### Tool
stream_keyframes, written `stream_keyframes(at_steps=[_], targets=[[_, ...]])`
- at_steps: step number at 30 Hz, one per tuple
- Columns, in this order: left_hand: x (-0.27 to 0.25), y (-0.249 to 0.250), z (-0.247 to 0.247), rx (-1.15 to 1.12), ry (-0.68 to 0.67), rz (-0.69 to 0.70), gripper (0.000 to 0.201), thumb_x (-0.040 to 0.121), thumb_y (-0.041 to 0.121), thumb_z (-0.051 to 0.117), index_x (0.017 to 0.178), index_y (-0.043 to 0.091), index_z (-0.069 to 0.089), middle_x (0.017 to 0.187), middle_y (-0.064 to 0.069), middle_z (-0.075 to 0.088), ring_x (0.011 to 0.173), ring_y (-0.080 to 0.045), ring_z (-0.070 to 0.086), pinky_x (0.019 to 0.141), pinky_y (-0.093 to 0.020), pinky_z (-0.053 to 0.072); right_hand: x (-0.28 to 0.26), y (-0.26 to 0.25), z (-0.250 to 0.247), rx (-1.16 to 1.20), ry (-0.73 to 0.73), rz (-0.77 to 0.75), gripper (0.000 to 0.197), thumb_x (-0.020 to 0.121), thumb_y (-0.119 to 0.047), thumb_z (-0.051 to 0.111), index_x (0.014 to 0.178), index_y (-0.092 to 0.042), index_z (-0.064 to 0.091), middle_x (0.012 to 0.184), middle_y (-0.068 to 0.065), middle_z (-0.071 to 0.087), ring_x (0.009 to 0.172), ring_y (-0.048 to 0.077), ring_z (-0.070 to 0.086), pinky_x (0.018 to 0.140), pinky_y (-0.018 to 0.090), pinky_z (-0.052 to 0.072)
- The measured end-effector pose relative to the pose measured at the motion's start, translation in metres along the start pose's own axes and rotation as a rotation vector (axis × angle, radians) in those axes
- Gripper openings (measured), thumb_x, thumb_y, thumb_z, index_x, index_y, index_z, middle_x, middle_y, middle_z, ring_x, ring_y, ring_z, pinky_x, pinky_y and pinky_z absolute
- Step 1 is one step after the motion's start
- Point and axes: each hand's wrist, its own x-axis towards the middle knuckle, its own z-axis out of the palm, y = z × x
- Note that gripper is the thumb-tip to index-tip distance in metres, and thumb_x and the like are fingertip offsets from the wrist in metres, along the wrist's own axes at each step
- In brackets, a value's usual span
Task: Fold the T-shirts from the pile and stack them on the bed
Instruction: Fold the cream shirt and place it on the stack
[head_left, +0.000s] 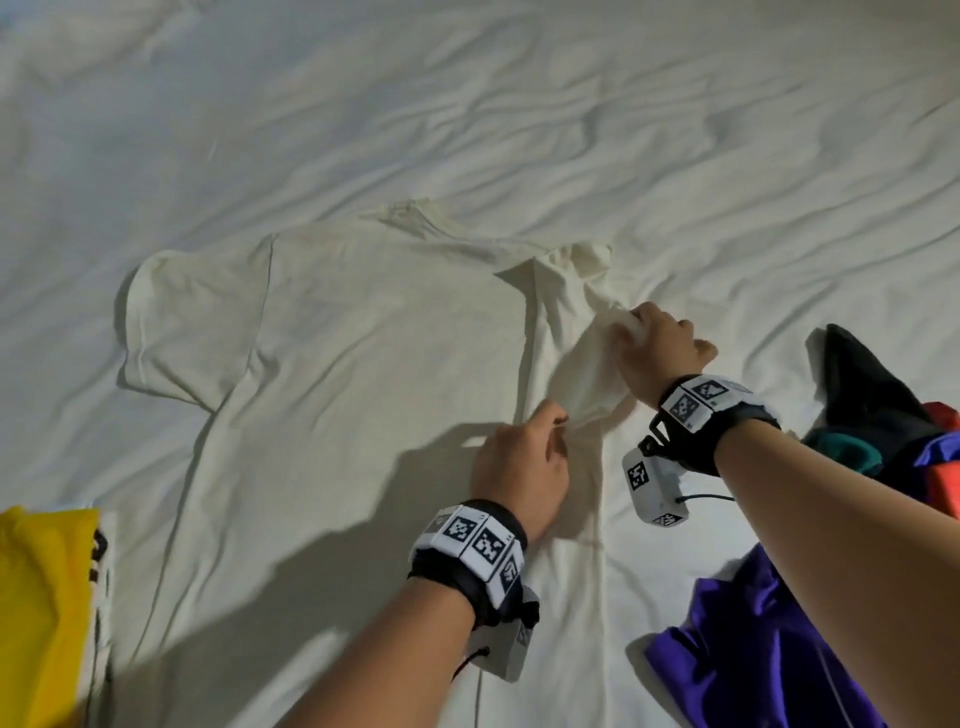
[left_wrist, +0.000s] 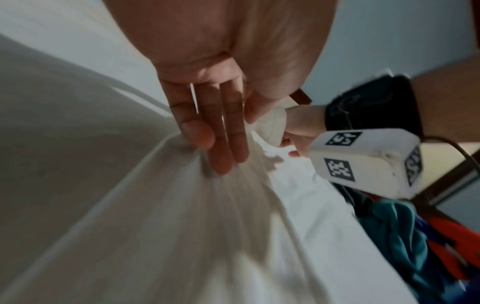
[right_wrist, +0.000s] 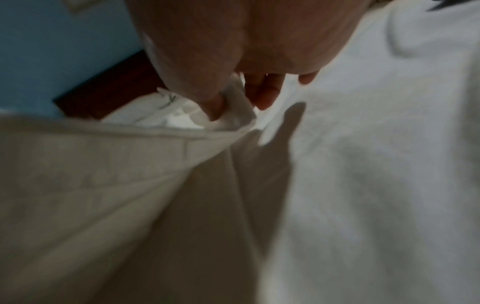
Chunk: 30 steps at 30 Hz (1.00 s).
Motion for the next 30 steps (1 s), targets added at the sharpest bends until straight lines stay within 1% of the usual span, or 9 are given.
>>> stream_keyframes(at_steps=[4,6,9,11,15,18,21,26,30], targets=[[-0.013,-0.007,-0.019,-0.371,0.063,-0.204,0.017,0.091,0.018,0.055,0.094,0.031,0.065,0.082,0.004,0.076,0.067,-0.021,0.072,0.057,-0.034,0.056,-0.032,-0.016,-0.013,0.535,0.125,-0.010,0.013,0.096,-0.025,0.062,0.098,-0.014,0.056,0.080,0.000,0.059,0.074,0.022,0.056,0.056,0.012,0.036],[-0.017,-0.005,-0.031,-0.721,0.095,-0.390,0.015,0.089,0.022,0.057,0.090,0.023,0.071,0.089,-0.005,0.078,0.071,-0.032,0.074,0.058,-0.036,0.055,-0.049,-0.023,-0.017,0.639,0.152,-0.011,0.013,0.092,-0.022,0.067,0.099,-0.017,0.057,0.078,-0.001,0.061,0.069,0.016,0.057,0.055,0.010,0.039],[-0.022,-0.003,-0.046,-1.012,0.128,-0.560,0.034,0.100,0.034,0.061,0.107,0.002,0.068,0.099,-0.015,0.078,0.081,-0.040,0.073,0.069,-0.047,0.059,-0.069,-0.028,-0.010,0.795,0.126,0.076,0.016,0.083,-0.021,0.071,0.093,-0.019,0.059,0.081,0.004,0.067,0.076,0.024,0.066,0.072,0.036,0.057],[-0.022,-0.008,-0.051,-1.077,0.174,-0.612,0.034,0.094,0.027,0.072,0.109,-0.003,0.067,0.099,-0.021,0.076,0.083,-0.041,0.073,0.075,-0.051,0.060,-0.080,-0.027,-0.002,0.869,0.096,0.145,0.023,0.072,-0.028,0.073,0.091,-0.025,0.059,0.084,0.002,0.068,0.079,0.026,0.069,0.075,0.048,0.060],[-0.018,-0.017,-0.056,-1.103,0.213,-0.709,0.024,0.086,0.005,0.078,0.105,-0.002,0.065,0.088,-0.022,0.070,0.076,-0.036,0.070,0.067,-0.045,0.062,-0.093,-0.019,0.015,0.982,0.032,0.237,0.037,0.064,-0.030,0.077,0.096,-0.031,0.059,0.092,0.004,0.071,0.084,0.026,0.073,0.075,0.051,0.062],[-0.012,-0.019,-0.060,-1.079,0.167,-0.785,0.018,0.091,0.022,0.072,0.099,0.008,0.064,0.082,-0.014,0.065,0.070,-0.030,0.067,0.061,-0.042,0.060,-0.098,-0.017,0.018,1.035,0.005,0.293,0.033,0.076,-0.013,0.081,0.103,-0.017,0.061,0.096,0.010,0.072,0.086,0.029,0.074,0.072,0.049,0.063],[-0.006,-0.019,-0.062,-0.969,0.095,-0.853,0.040,0.088,0.047,0.074,0.094,0.009,0.065,0.079,-0.012,0.070,0.070,-0.031,0.070,0.063,-0.045,0.060,-0.099,-0.016,0.021,1.051,-0.021,0.289,0.028,0.085,-0.005,0.076,0.109,-0.008,0.060,0.098,0.014,0.071,0.086,0.030,0.074,0.074,0.049,0.063],[0.003,-0.017,-0.056,-0.780,0.196,-0.794,0.011,0.085,0.002,0.072,0.089,0.004,0.063,0.091,-0.020,0.068,0.062,-0.032,0.070,0.054,-0.043,0.059,-0.101,-0.021,0.019,1.104,-0.032,0.289,0.034,0.089,-0.002,0.072,0.119,-0.004,0.056,0.107,0.019,0.069,0.090,0.032,0.073,0.072,0.043,0.064],[0.006,-0.017,-0.059,-0.797,0.274,-0.787,0.018,0.085,-0.004,0.060,0.102,0.004,0.060,0.094,-0.019,0.067,0.059,-0.031,0.067,0.053,-0.043,0.059,-0.102,-0.022,0.016,1.157,-0.021,0.299,0.038,0.090,0.001,0.069,0.124,-0.006,0.052,0.102,0.015,0.069,0.087,0.027,0.074,0.070,0.037,0.063]])
